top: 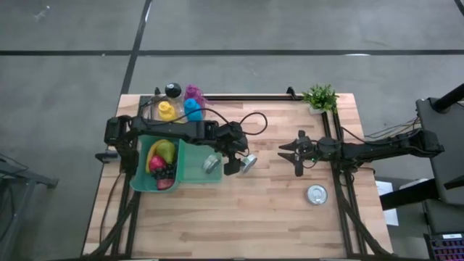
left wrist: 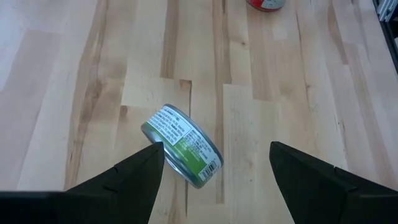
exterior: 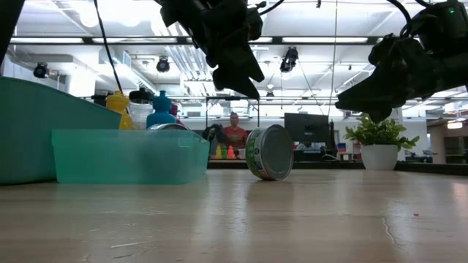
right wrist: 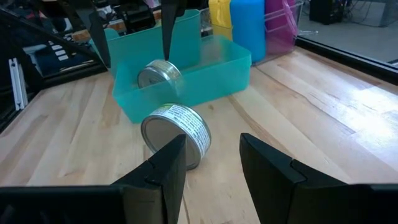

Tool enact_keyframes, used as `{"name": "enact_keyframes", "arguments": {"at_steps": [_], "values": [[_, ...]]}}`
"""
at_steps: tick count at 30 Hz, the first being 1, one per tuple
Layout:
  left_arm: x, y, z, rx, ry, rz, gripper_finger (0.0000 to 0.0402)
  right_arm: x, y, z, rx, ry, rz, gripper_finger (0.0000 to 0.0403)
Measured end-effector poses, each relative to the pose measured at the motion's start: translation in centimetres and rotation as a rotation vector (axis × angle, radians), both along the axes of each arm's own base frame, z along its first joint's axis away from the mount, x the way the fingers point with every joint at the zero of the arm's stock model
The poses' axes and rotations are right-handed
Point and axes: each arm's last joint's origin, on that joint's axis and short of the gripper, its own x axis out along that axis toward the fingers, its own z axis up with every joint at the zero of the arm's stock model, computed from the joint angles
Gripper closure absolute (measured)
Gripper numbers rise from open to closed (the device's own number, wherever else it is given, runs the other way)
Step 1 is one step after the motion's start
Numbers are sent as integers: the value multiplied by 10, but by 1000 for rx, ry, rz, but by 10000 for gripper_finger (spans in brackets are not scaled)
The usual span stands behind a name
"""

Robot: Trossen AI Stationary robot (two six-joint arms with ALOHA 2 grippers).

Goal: Pick & Place Food Item
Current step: Put the green tuna can into the light green bin

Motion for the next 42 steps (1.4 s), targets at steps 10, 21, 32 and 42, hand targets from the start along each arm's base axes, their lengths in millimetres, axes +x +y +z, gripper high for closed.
{"name": "enact_keyframes", "arguments": {"at_steps": [10,21,32,42], "values": [[0,0,0,0,-6,1,106,0,0,0,0,0,0,256],[1,1,1,-30,-7,85,106,0,0,0,0,0,0,256],[2,5,1,-36,-3,282,106,0,0,0,0,0,0,256],[2,4,1,-87,2,354,106,0,0,0,0,0,0,256]]}}
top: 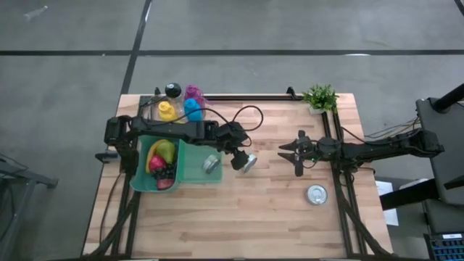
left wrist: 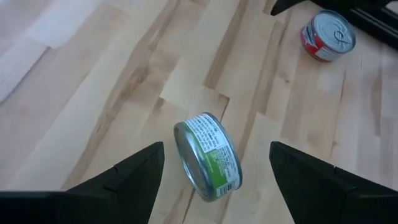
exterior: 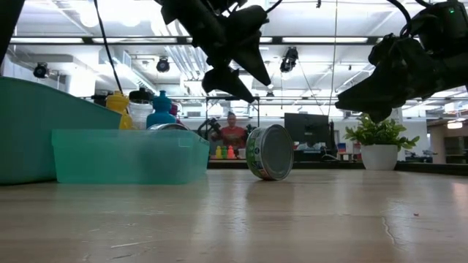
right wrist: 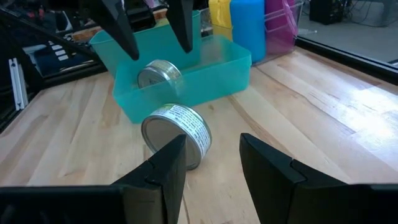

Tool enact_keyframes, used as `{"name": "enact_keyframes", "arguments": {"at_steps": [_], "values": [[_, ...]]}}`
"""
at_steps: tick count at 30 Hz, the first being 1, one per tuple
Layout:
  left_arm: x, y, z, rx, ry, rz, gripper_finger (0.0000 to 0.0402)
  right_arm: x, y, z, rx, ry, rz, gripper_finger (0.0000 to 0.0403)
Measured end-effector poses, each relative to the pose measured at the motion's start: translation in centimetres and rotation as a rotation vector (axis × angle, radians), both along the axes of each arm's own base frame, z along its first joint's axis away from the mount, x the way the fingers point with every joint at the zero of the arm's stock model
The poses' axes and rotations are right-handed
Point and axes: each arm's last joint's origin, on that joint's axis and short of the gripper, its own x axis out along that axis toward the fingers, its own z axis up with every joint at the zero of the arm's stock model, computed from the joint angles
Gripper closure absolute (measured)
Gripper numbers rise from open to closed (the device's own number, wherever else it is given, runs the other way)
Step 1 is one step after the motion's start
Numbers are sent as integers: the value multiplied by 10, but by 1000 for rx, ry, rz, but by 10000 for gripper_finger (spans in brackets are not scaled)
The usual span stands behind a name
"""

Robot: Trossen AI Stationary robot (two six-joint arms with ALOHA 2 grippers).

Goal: Pick & Place Food Item
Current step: Put the green tuna can into the light green bin

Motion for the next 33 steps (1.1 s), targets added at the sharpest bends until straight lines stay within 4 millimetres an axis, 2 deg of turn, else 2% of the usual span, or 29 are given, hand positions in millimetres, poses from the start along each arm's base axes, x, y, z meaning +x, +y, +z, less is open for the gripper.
{"name": "enact_keyframes", "arguments": {"at_steps": [6,9,18,28,33], "values": [[2,-5,2,-19,-24,26,106,0,0,0,0,0,0,256],[2,-10,2,-10,-27,92,106,0,0,0,0,0,0,256],[2,-32,3,34,-38,172,106,0,0,0,0,0,0,256],[6,-59,-10,15,-20,179,106,0,0,0,0,0,0,256],[11,-59,-25,32,8,219,106,0,0,0,0,0,0,256]]}}
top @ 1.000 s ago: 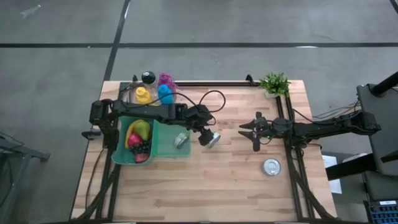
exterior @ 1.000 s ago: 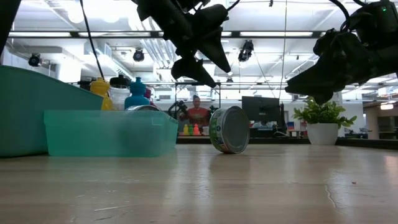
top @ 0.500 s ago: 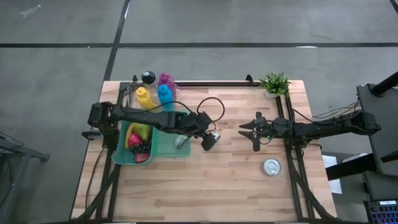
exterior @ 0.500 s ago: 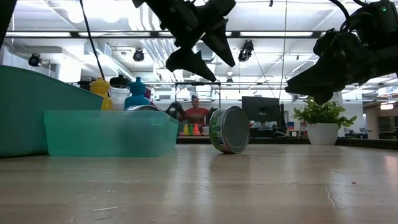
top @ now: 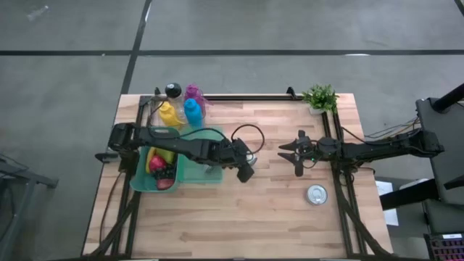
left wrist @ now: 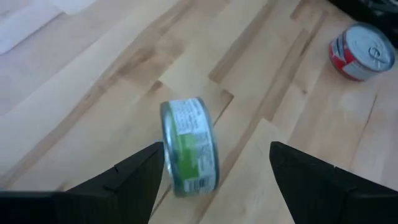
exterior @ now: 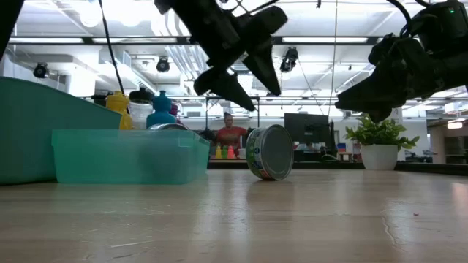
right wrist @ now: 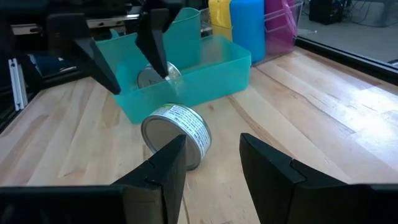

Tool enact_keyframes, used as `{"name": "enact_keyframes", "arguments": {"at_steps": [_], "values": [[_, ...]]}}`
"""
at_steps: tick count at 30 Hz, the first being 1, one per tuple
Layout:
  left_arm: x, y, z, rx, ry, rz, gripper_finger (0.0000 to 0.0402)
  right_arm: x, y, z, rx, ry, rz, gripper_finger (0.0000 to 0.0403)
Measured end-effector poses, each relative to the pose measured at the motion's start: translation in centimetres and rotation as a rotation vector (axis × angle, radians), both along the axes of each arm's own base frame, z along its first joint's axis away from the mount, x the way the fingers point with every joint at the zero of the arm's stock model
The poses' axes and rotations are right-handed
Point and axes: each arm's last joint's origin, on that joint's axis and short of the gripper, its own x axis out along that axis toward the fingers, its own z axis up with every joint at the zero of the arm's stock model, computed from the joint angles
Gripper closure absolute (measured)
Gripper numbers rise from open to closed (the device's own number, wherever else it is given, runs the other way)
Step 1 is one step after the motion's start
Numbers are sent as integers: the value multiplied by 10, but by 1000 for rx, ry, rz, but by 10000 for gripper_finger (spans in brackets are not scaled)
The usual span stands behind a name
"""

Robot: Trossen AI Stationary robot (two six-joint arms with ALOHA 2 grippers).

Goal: Pick & Place Food Item
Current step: Put the green tuna can into the light green bin

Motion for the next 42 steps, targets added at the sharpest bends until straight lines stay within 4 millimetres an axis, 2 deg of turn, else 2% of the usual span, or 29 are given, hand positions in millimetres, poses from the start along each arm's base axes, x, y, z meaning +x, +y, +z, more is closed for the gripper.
{"name": "enact_keyframes", "arguments": {"at_steps": [8,20,30,42], "values": [[7,-2,-15,-19,11,-11,106,0,0,0,0,0,0,256],[8,2,-19,19,19,13,104,0,0,0,0,0,0,256],[7,7,-22,35,31,5,61,0,0,0,0,0,0,256],[8,11,-51,31,15,11,56,0,0,0,0,1,0,256]]}}
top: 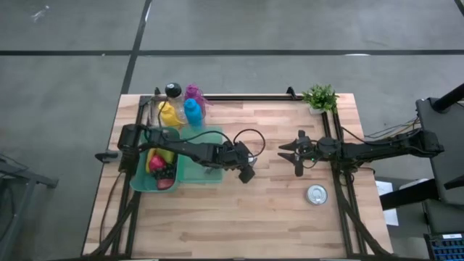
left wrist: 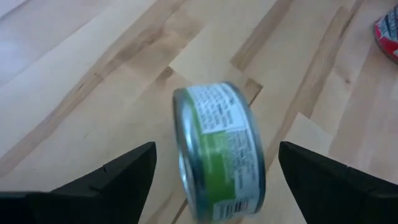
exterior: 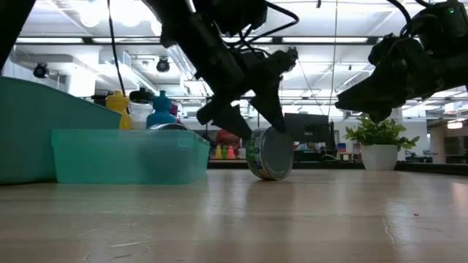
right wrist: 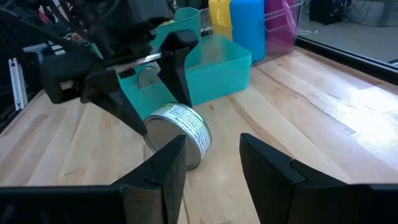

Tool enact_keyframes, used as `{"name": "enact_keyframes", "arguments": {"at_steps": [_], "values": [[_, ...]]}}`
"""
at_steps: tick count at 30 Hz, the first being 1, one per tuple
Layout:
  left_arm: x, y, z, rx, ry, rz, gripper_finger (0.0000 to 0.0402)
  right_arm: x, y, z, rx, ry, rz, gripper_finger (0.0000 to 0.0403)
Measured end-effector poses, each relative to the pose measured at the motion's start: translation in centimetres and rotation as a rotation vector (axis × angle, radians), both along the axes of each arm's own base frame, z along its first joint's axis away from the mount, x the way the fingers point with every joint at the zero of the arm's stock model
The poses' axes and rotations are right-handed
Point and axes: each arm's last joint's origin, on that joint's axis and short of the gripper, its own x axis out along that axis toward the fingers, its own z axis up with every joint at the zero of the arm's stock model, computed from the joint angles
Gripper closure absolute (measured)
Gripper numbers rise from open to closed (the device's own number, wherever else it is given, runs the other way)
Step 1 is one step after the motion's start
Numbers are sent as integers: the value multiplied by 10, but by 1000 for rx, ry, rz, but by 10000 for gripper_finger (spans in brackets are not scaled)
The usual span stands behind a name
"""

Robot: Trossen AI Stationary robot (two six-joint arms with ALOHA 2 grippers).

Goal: Pick & Place Food Item
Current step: Put the green tuna can into the light green bin

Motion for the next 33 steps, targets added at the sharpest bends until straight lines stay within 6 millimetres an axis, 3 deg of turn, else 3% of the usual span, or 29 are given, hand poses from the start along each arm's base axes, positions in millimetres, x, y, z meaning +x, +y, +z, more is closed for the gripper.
{"name": "enact_keyframes", "arguments": {"at_steps": [13,26,33], "values": [[11,0,-37,21,30,8,56,0,0,0,0,1,0,256],[11,0,-38,23,26,14,59,0,0,0,0,1,0,256],[12,0,-37,23,21,14,117,0,0,0,0,1,0,256]]}}
